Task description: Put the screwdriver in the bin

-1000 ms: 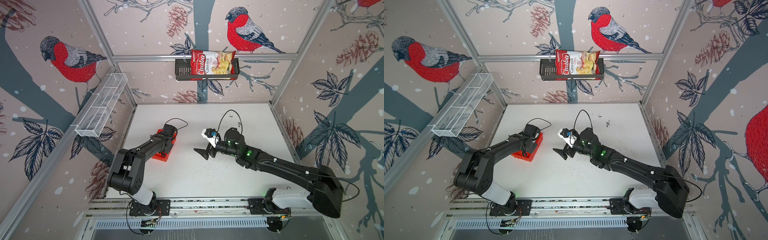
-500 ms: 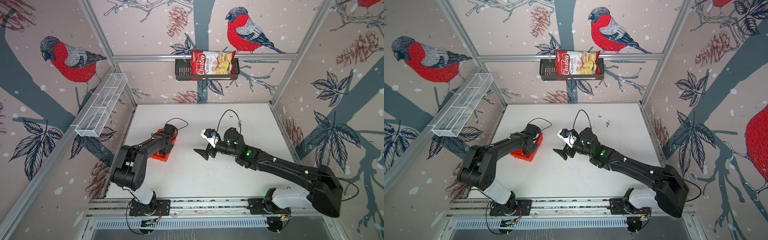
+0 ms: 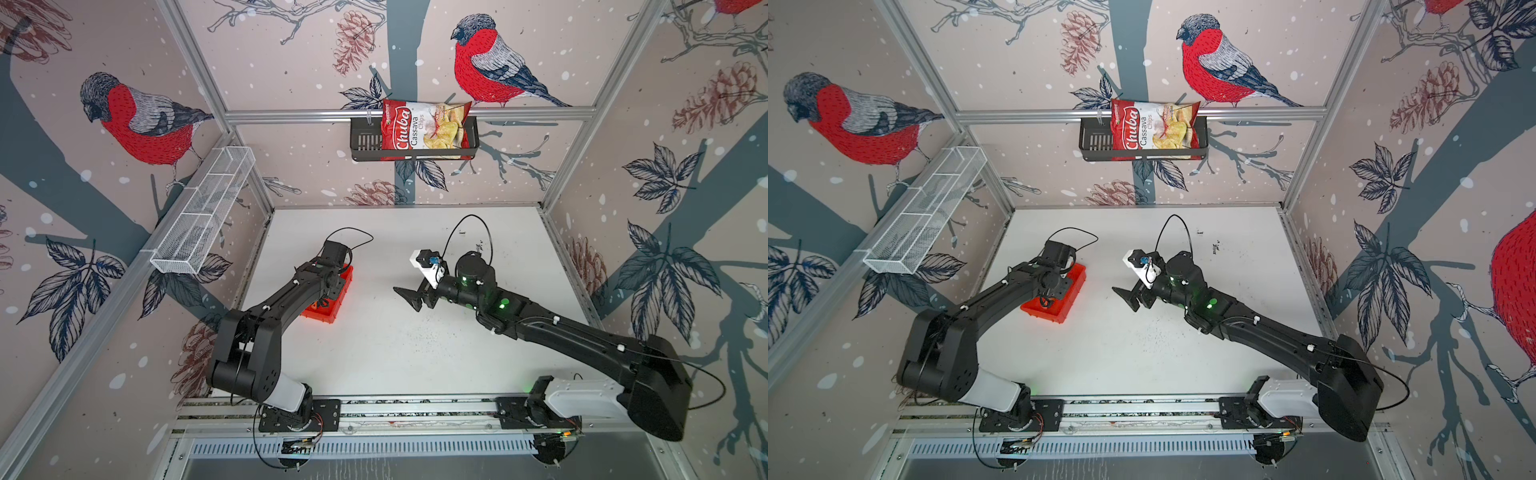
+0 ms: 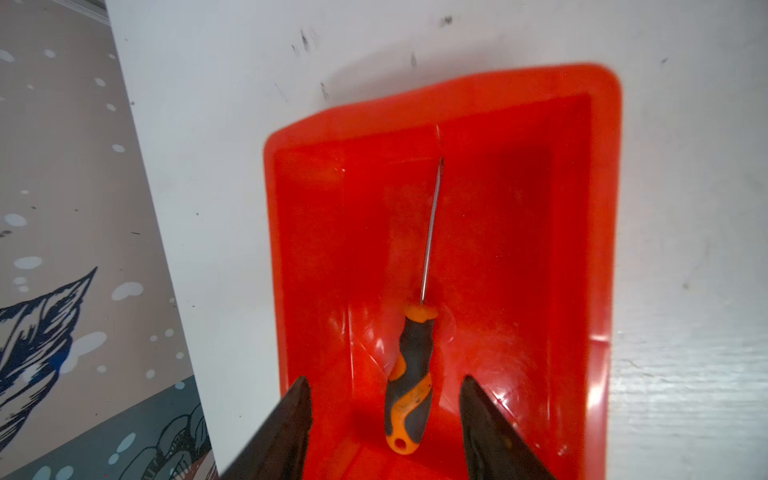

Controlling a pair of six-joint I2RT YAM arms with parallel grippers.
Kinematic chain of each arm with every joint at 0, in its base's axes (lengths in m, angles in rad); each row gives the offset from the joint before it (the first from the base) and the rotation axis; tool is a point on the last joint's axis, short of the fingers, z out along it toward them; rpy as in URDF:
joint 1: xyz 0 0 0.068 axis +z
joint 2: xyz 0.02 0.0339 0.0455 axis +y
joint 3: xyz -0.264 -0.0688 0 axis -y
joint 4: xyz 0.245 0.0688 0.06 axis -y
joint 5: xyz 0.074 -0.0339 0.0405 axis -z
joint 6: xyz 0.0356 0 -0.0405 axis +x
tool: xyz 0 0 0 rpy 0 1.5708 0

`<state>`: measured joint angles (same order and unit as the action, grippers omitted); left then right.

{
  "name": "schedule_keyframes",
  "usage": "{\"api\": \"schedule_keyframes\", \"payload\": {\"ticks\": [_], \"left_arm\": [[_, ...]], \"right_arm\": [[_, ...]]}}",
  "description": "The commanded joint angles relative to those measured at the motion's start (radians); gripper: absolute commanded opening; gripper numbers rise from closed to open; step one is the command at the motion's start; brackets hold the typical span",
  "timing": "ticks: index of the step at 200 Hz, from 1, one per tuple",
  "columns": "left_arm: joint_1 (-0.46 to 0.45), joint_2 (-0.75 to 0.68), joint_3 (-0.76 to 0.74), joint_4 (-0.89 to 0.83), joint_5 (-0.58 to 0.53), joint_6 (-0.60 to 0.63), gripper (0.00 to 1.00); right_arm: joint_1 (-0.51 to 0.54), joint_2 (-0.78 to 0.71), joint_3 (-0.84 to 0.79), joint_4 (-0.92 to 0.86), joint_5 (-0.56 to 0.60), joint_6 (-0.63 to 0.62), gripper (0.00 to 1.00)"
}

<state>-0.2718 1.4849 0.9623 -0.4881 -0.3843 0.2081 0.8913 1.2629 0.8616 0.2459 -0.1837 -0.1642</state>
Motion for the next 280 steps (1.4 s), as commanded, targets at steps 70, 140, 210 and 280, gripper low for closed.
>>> {"api": "schedule_keyframes", "payload": {"ticks": [70,140,210,280], "left_arm": [[0.0,-0.232,-0.042,0.314,0.102,-0.134,0.93],[0.0,-0.36,-0.28,0.756,0.118,-0.167,0.96],[0.001,-0.381,-0.476,1.08,0.029,-0.142,0.97],[0.033,-0.282,-0.608,1.271,-0.046,-0.115,0.97]], "right_arm": [[-0.13,-0.096,-0.097,0.123,0.115,0.133,1.0],[-0.35,-0.185,-0.219,0.202,0.243,0.167,1.0],[-0.596,-0.196,-0.436,0.423,0.385,0.211,1.0],[-0.749,-0.076,-0.616,0.652,0.413,0.175,1.0]]}}
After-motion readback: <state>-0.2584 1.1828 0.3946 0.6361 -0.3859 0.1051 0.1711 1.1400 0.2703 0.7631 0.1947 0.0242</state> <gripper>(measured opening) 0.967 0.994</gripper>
